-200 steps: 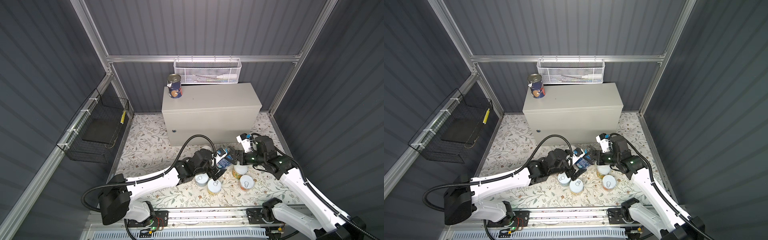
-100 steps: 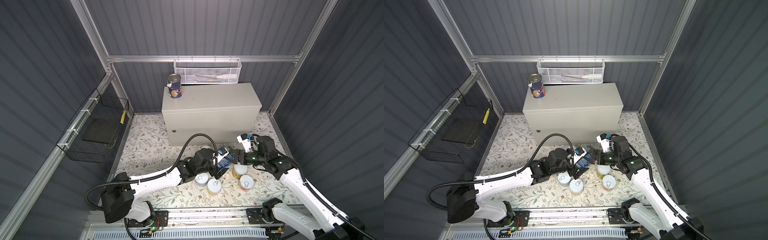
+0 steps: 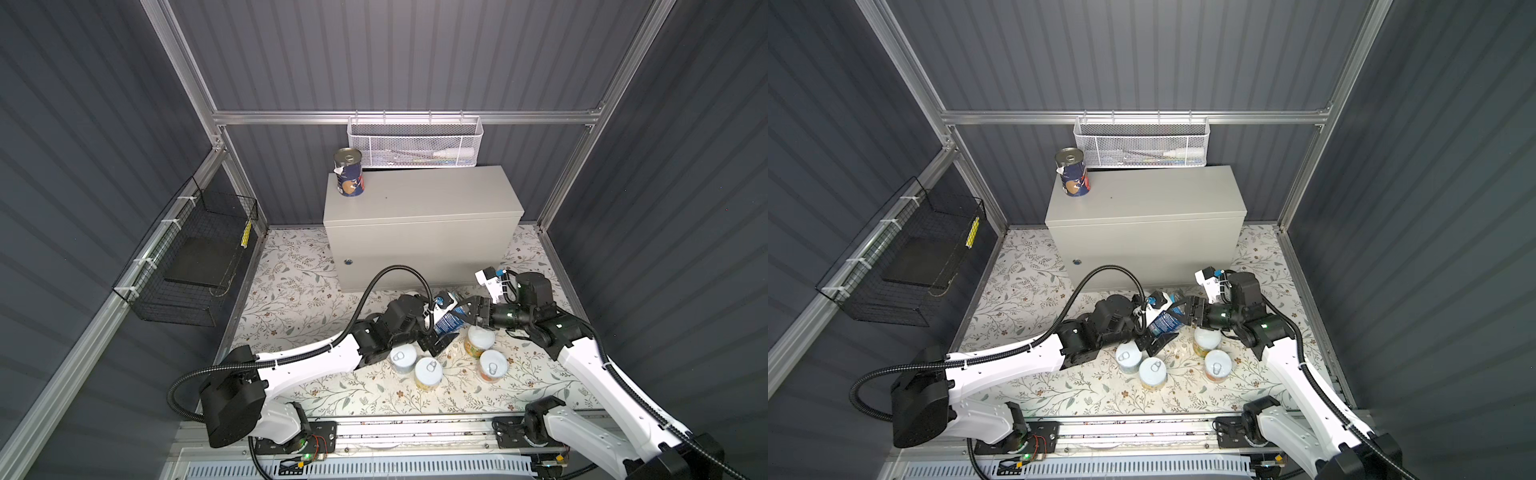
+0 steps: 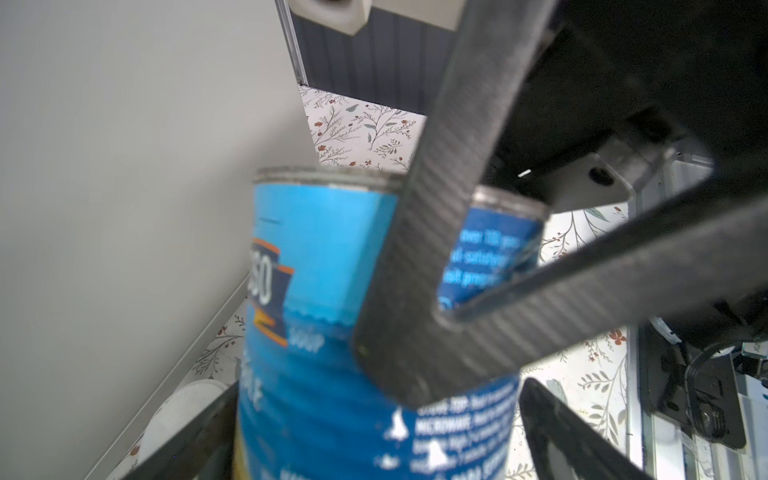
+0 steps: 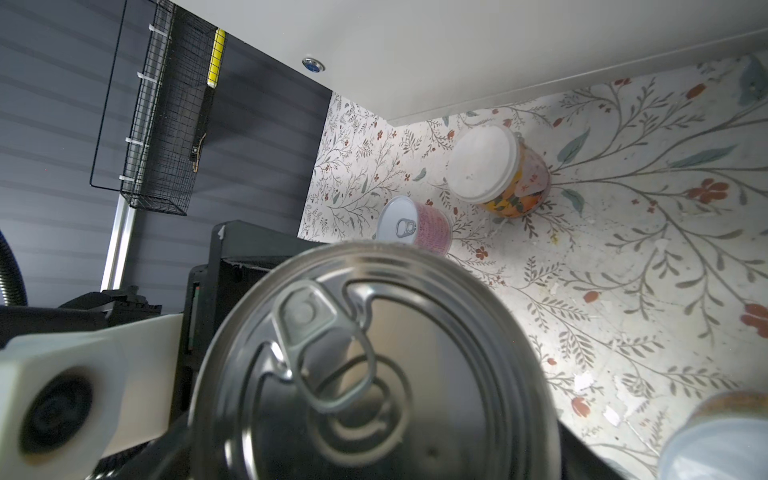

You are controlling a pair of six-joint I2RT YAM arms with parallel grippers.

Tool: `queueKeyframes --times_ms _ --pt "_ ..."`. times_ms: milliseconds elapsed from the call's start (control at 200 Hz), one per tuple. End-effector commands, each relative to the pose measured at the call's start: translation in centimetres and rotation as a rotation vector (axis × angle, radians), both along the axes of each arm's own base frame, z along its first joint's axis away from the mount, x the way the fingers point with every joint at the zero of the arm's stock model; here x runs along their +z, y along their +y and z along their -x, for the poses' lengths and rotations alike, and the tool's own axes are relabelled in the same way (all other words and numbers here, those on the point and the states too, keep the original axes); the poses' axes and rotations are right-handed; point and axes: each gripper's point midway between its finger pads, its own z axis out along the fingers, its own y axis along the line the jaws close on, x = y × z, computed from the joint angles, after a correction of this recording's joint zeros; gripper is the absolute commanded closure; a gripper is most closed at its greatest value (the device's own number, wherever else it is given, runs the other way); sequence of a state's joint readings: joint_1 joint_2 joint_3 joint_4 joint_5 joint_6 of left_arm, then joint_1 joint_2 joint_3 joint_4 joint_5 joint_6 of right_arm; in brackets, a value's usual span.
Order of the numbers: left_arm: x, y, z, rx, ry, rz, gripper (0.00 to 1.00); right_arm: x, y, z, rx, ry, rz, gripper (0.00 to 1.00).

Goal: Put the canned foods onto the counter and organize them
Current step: 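Hold the can with the left gripper while the right gripper opens and draws back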

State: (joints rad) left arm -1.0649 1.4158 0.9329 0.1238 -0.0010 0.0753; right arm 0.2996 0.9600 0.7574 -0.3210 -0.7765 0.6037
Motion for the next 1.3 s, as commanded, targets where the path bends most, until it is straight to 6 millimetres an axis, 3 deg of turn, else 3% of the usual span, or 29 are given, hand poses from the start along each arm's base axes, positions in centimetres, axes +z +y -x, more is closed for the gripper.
queueKeyframes --times_ms 0,435,695,1086,1296 --pt "2.1 -0.9 -0.5 -0.012 -0.009 0.059 0.0 5.0 1.1 0.1 0.081 -0.165 -0.12 0.3" --pt "0.3 -1.6 -1.7 -0.009 0.027 0.034 0.01 4.9 0.8 -0.1 0.057 -0.161 -0.103 0.3" --pt "1.3 -1.9 -2.0 -0.016 0.021 0.072 0.25 4.5 0.7 -0.6 0.042 -0.149 -0.082 0.3" --pt "3.4 -1.3 -2.9 0.032 0.022 0.131 0.33 2.6 -0.4 -1.3 -0.033 -0.13 -0.001 0.05" --pt "4.6 -0.9 -2.5 0.026 0.017 0.17 0.38 1.2 -1.2 -2.0 -0.078 -0.109 0.055 0.01"
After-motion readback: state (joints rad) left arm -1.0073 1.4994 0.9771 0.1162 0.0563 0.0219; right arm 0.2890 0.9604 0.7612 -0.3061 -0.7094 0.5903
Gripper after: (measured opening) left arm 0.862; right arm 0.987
